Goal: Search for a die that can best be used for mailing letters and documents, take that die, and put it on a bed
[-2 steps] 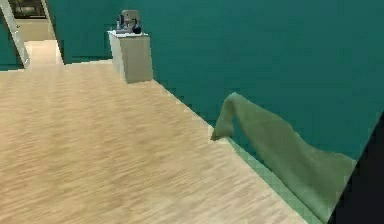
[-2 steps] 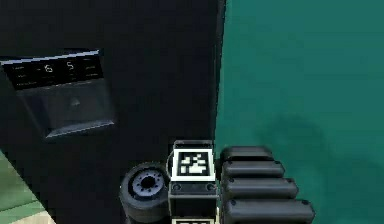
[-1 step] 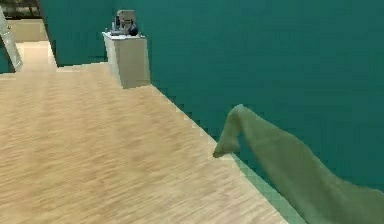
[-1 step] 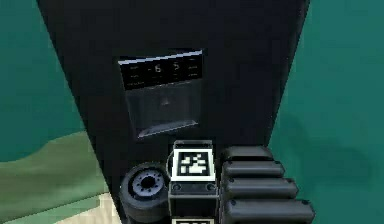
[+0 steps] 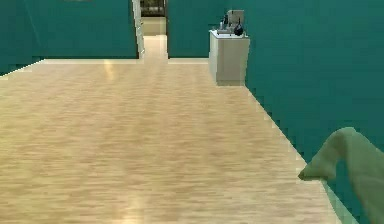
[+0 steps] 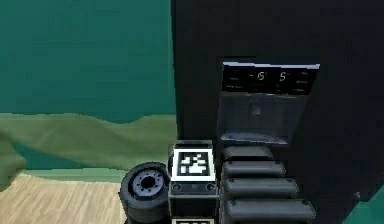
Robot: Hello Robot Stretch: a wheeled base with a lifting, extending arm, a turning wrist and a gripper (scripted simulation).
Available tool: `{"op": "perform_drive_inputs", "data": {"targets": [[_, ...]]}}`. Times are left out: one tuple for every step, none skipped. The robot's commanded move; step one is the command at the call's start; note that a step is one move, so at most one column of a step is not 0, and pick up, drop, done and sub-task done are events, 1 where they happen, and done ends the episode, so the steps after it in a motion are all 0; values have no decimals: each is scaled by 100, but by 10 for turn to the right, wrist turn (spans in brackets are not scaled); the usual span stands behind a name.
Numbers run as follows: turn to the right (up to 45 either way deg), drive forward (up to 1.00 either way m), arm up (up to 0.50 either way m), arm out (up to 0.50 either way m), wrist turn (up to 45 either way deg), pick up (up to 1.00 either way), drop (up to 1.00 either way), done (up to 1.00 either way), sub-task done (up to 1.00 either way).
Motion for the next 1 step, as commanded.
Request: {"op": "perform_drive_inputs", "data": {"targets": [[0,60,0,0,0,0,0,0,0]]}}
